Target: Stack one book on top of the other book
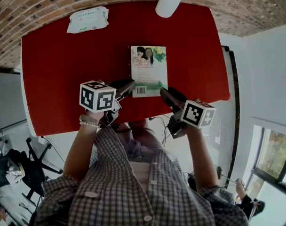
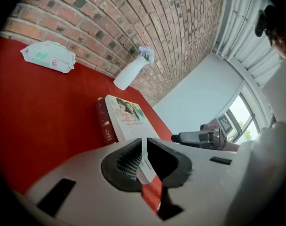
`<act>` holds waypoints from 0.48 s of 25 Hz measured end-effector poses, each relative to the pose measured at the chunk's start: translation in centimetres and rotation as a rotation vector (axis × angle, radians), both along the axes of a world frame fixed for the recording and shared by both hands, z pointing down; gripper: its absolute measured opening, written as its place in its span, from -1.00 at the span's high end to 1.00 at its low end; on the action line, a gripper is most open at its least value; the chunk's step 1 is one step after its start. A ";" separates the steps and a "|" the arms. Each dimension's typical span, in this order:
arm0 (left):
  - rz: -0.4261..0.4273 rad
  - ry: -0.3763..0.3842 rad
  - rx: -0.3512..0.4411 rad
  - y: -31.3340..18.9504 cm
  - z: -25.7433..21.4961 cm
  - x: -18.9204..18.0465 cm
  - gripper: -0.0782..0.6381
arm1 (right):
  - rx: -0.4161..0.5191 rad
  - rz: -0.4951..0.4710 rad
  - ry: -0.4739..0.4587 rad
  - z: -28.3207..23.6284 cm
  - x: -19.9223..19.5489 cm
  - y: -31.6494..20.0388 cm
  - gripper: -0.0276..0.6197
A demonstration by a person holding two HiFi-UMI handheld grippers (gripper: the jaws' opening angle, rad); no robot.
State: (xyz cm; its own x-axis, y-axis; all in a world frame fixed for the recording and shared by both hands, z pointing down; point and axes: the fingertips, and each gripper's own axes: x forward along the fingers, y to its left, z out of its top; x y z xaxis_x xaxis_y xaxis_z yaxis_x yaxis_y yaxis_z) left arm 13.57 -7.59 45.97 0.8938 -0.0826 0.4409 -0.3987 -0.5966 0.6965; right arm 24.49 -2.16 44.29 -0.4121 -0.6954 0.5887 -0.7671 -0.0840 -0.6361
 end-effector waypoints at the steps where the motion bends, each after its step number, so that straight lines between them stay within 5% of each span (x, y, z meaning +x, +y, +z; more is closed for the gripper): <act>1: -0.010 -0.014 0.010 -0.4 0.0 -0.3 0.71 | 0.008 0.001 0.015 0.1 0.9 -0.9 0.30; 8: -0.081 -0.101 0.003 -2.5 1.8 -1.9 0.53 | -0.034 -0.050 0.078 3.6 4.0 -5.2 0.22; 12: -0.076 -0.136 -0.015 -2.8 3.3 -1.3 0.47 | -0.066 -0.093 0.021 5.4 3.8 -6.0 0.22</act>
